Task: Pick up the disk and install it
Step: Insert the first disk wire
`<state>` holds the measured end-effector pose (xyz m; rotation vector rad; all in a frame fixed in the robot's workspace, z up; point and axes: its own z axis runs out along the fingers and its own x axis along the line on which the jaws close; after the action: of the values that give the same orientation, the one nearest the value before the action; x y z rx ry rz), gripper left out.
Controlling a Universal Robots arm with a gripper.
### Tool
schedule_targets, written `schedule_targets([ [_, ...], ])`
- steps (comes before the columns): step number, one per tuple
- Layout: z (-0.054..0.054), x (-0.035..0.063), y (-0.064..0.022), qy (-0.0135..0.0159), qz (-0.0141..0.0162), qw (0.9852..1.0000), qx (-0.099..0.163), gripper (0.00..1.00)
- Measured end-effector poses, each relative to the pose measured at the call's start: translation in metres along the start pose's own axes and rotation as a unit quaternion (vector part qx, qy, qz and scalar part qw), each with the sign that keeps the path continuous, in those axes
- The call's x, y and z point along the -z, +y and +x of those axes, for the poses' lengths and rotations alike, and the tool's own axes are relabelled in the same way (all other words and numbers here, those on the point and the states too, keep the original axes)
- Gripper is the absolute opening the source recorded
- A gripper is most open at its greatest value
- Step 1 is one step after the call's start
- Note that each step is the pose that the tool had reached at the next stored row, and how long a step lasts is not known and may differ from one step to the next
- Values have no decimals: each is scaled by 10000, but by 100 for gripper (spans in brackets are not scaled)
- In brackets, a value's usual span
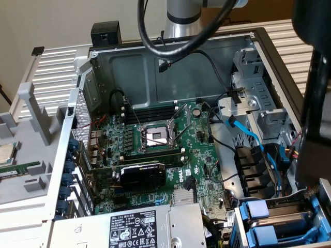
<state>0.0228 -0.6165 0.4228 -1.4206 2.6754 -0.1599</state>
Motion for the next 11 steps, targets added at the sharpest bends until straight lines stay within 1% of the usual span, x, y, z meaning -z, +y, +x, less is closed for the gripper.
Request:
schedule_targets([
  [3,10,-8,6,-29,-9,9998,200,51],
  [6,12,-18,11,-68,-21,9989,461,51],
  [9,14,-29,14,-107,-34,9973,732,51],
  [11,15,-36,16,-133,-42,9957,915,51],
])
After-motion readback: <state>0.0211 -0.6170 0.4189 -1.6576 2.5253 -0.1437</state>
